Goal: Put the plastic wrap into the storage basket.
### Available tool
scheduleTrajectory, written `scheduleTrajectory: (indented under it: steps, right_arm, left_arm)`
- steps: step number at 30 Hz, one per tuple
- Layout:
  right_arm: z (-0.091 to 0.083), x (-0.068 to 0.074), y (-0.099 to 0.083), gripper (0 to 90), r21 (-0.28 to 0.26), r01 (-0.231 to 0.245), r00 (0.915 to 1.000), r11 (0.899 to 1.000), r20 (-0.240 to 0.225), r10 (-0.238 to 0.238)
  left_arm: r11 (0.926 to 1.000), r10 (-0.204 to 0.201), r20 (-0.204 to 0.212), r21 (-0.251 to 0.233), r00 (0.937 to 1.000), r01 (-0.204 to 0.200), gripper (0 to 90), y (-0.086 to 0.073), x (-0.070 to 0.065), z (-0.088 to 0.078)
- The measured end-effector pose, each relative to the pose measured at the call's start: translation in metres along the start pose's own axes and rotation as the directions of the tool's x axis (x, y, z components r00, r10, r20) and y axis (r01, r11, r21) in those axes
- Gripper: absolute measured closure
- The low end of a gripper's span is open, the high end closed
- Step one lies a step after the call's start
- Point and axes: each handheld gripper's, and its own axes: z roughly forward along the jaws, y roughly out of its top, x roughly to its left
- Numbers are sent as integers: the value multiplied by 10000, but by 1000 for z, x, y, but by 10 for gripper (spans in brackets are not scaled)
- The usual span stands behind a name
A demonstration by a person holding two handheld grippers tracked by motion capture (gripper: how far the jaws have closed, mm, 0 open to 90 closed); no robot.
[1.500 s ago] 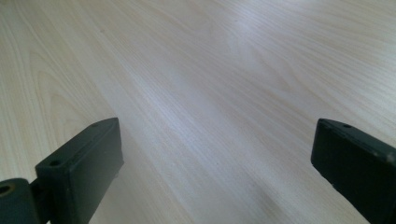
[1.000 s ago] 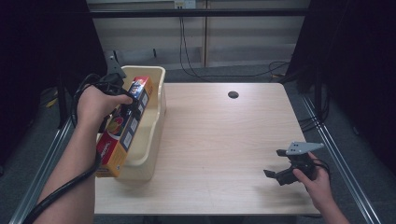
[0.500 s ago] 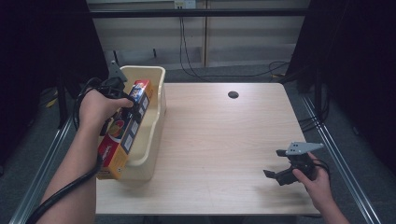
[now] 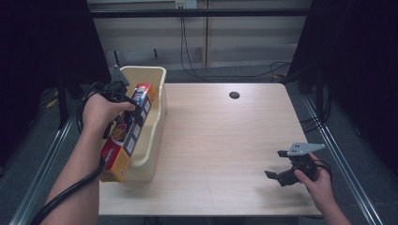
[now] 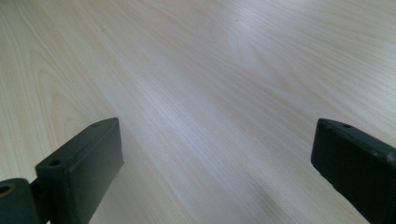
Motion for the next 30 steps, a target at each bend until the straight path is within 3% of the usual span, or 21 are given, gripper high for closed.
scheduleTrajectory:
  steps: [30]
  right_arm:
    - [1,-1,0,22,45,-26,10000,10000,-14,26]
  left_arm:
    - [9991,-141,199,404,9997,133,396,-1,4,24]
